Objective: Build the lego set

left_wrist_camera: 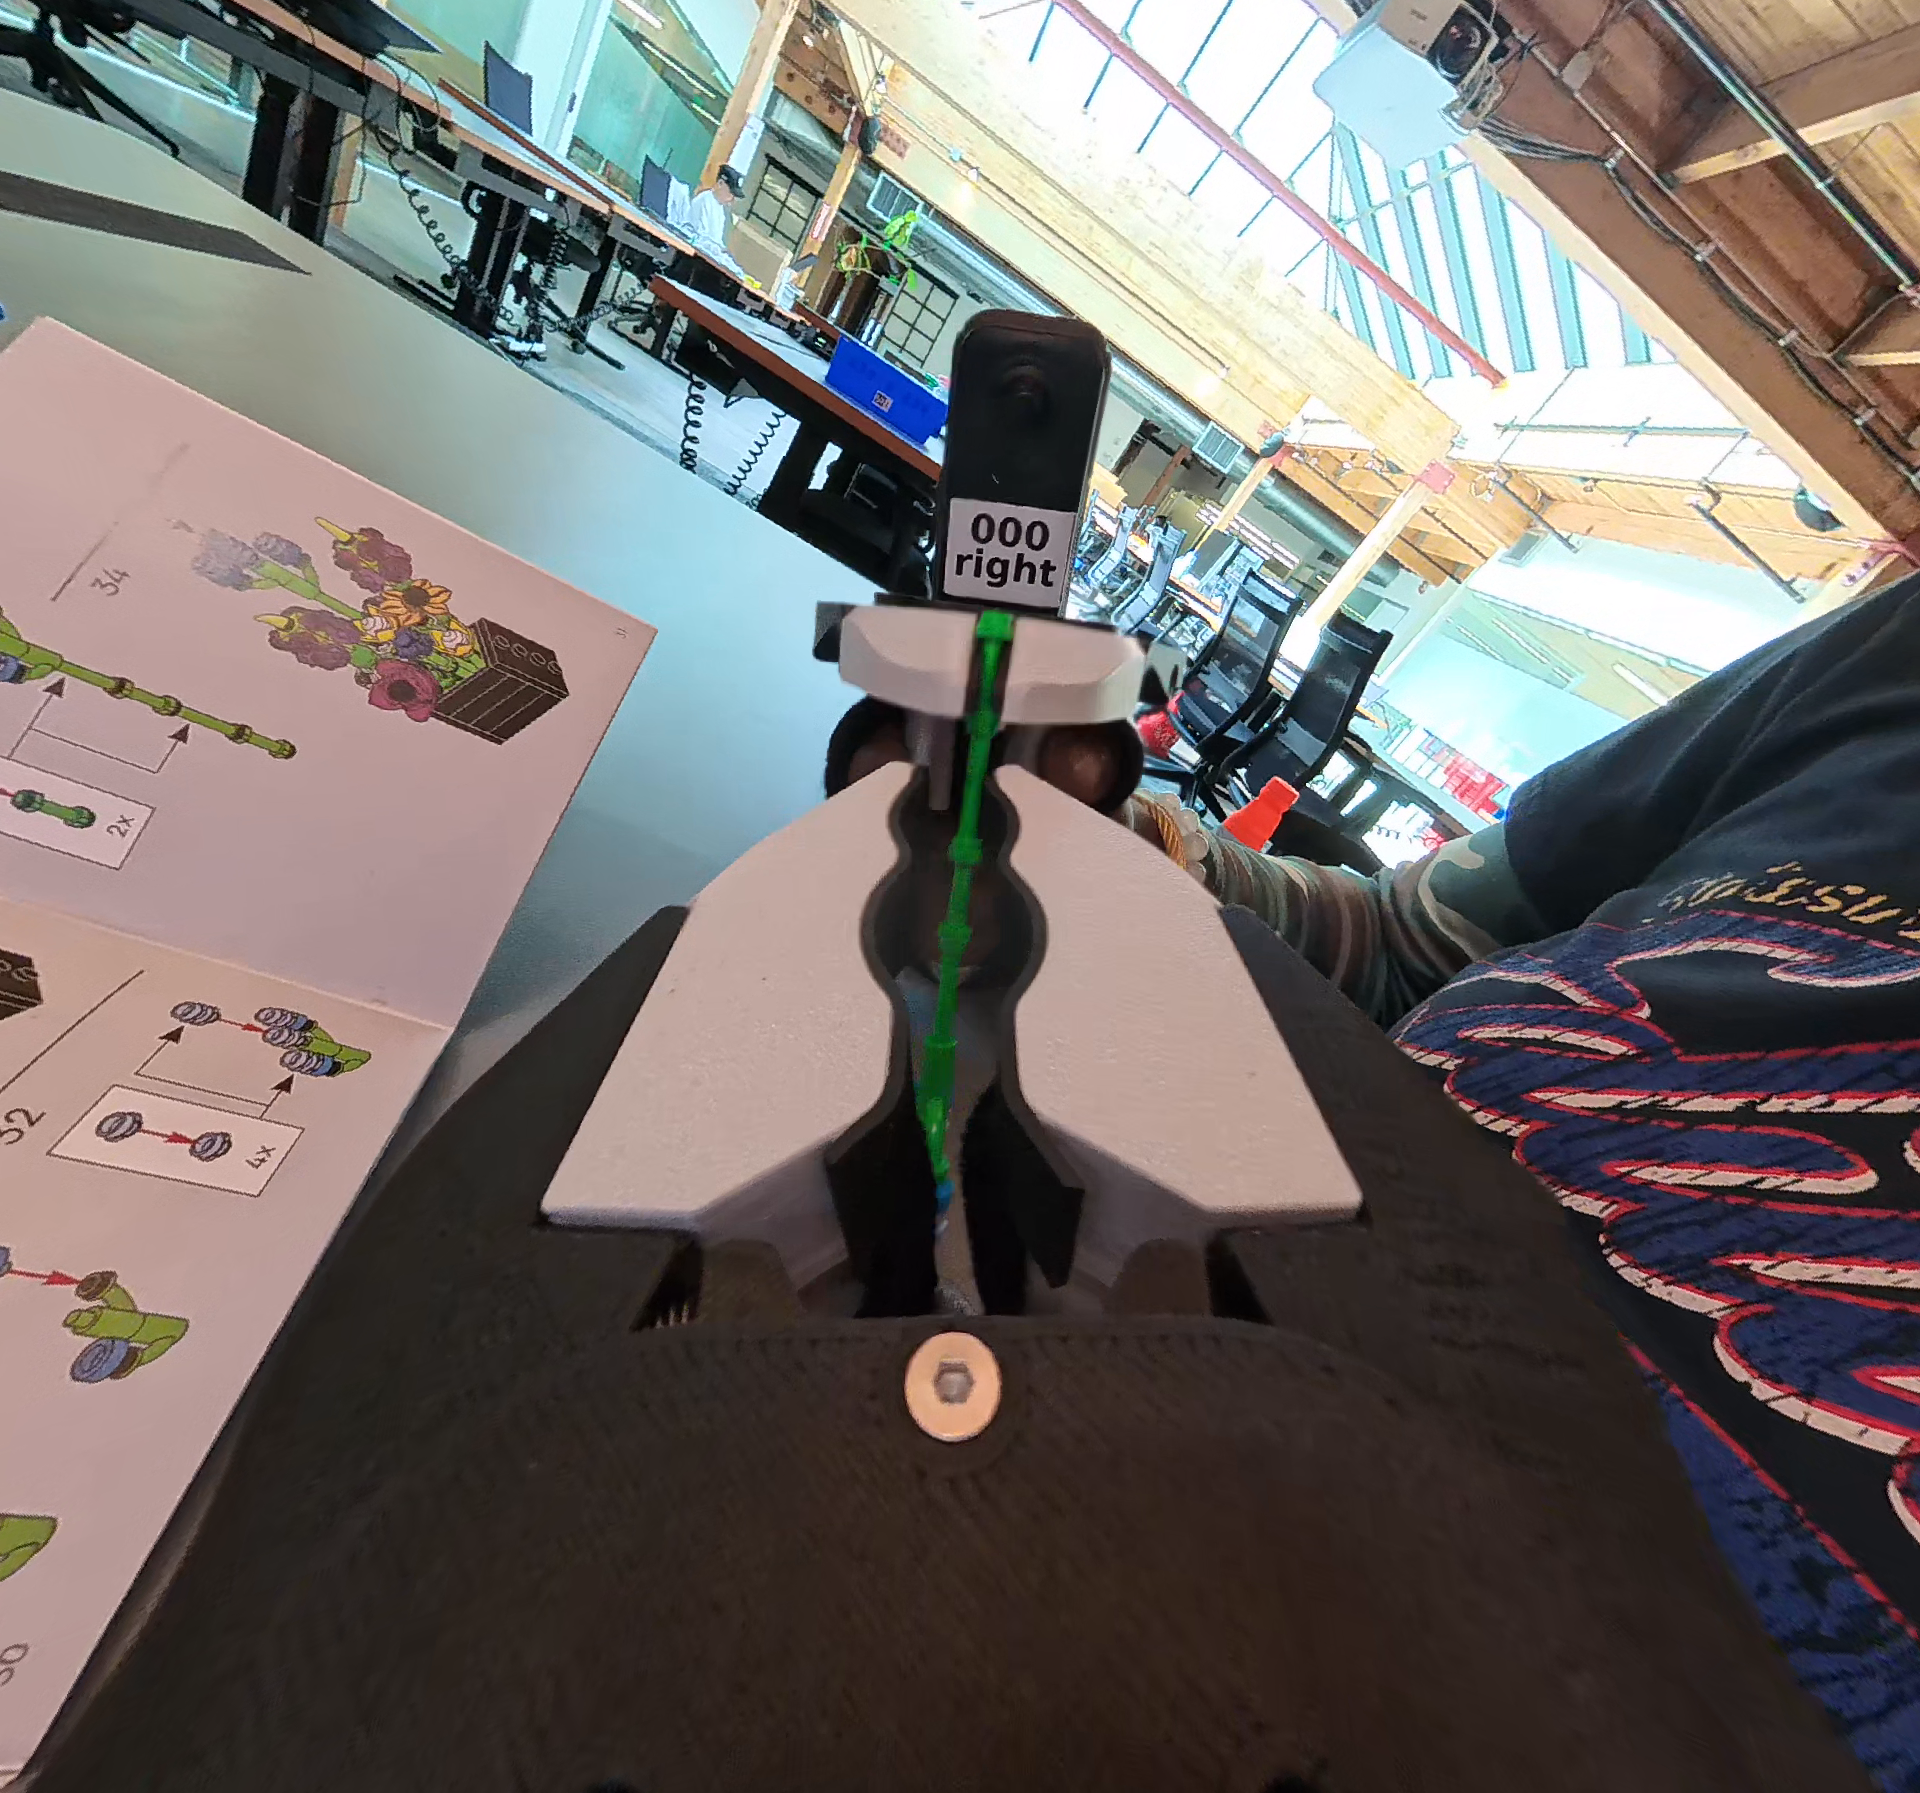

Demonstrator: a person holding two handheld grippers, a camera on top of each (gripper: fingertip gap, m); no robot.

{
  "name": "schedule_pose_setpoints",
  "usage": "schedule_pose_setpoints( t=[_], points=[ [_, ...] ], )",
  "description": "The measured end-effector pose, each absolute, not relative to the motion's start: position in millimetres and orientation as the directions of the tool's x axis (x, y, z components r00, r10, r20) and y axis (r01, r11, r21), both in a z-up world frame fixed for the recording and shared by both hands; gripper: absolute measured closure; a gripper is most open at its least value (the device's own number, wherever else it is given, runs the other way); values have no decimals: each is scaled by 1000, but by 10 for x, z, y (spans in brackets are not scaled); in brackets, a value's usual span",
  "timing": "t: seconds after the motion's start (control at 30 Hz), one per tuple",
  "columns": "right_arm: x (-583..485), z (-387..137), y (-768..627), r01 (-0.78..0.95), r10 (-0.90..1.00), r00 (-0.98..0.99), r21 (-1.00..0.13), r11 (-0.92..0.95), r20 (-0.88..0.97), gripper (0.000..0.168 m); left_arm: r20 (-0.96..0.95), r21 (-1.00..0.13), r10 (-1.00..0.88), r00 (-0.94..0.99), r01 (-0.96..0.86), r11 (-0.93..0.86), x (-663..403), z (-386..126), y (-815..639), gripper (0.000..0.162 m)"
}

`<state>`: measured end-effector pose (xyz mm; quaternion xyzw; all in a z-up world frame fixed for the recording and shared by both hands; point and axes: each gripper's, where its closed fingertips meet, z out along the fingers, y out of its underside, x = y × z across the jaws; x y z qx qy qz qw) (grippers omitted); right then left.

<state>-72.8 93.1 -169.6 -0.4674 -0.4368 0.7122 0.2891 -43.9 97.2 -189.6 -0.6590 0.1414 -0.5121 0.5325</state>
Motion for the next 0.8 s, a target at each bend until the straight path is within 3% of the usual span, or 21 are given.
schedule_pose_setpoints(
  t=[0.1, 0.3, 0.4, 0.57, 0.8],
  points=[
    [-729, -1659, 946, -10, 814, -404, -888, -460, -417, 166, 522, -849, -732, 437, 350, -396, -429, -1902, 972, 151],
    [-751, -1676, 928, 10, 804, -411, -884, -468, -430, 165, 494, -864, -746, 447, 351, -361, -437, -1872, 948, 160],
    [-712, -1577, 1014, -34, 783, -412, -851, -525, -466, 154, 503, -856, -746, 436, 370, -362, -458, -1857, 945, 160],
    [-741, -1675, 943, 23, 809, -398, -886, -464, -433, 165, 498, -861, -746, 442, 353, -366, -438, -1874, 946, 160],
    [-732, -1704, 899, 5, 827, -385, -897, -442, -410, 165, 476, -873, -749, 461, 347, -341, -449, -1874, 926, 161]
  ],
)
